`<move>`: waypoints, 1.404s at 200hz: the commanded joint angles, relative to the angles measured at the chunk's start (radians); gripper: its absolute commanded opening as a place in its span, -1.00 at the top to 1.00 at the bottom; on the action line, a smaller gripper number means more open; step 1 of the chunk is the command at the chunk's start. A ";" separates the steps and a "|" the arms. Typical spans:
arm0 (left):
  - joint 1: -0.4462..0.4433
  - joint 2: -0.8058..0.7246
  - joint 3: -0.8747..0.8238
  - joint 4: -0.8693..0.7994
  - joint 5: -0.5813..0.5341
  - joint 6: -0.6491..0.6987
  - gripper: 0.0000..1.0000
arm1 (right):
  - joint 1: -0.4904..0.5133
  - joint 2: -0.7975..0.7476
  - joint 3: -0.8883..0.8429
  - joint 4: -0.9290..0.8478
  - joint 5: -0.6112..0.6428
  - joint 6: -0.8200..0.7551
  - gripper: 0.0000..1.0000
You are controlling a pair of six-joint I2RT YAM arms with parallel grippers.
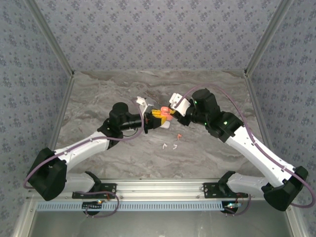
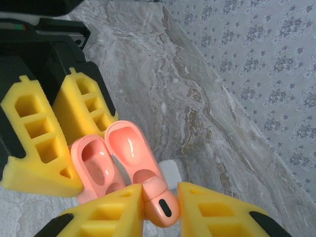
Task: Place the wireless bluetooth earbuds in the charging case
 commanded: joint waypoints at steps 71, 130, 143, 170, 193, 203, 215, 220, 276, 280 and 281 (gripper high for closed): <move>-0.005 -0.025 0.032 0.014 0.016 0.018 1.00 | 0.015 0.044 0.049 -0.075 0.017 -0.025 0.49; -0.008 -0.024 0.026 0.028 -0.002 0.021 1.00 | 0.015 0.074 0.119 -0.167 -0.103 0.059 0.44; -0.009 -0.024 0.025 0.031 -0.003 0.021 1.00 | 0.014 0.085 0.134 -0.186 -0.118 0.069 0.44; -0.010 -0.024 0.023 0.036 -0.005 0.021 1.00 | 0.015 0.105 0.147 -0.211 -0.113 0.071 0.44; -0.010 -0.027 0.021 0.036 -0.007 0.021 1.00 | 0.014 0.114 0.156 -0.223 -0.112 0.072 0.44; -0.010 -0.027 0.018 0.038 -0.008 0.020 1.00 | 0.013 0.118 0.160 -0.225 -0.117 0.078 0.44; -0.010 -0.029 0.017 0.040 -0.009 0.020 1.00 | 0.012 0.120 0.165 -0.225 -0.118 0.087 0.42; -0.011 -0.029 0.016 0.041 -0.011 0.019 1.00 | 0.011 0.120 0.166 -0.225 -0.119 0.091 0.42; -0.011 -0.035 -0.011 0.088 -0.022 0.022 1.00 | -0.062 0.105 0.240 -0.209 -0.239 0.214 0.11; -0.010 -0.036 -0.016 0.094 -0.025 0.022 1.00 | -0.071 0.101 0.245 -0.204 -0.255 0.229 0.07; -0.010 -0.036 -0.017 0.095 -0.026 0.021 1.00 | -0.073 0.101 0.247 -0.202 -0.259 0.232 0.07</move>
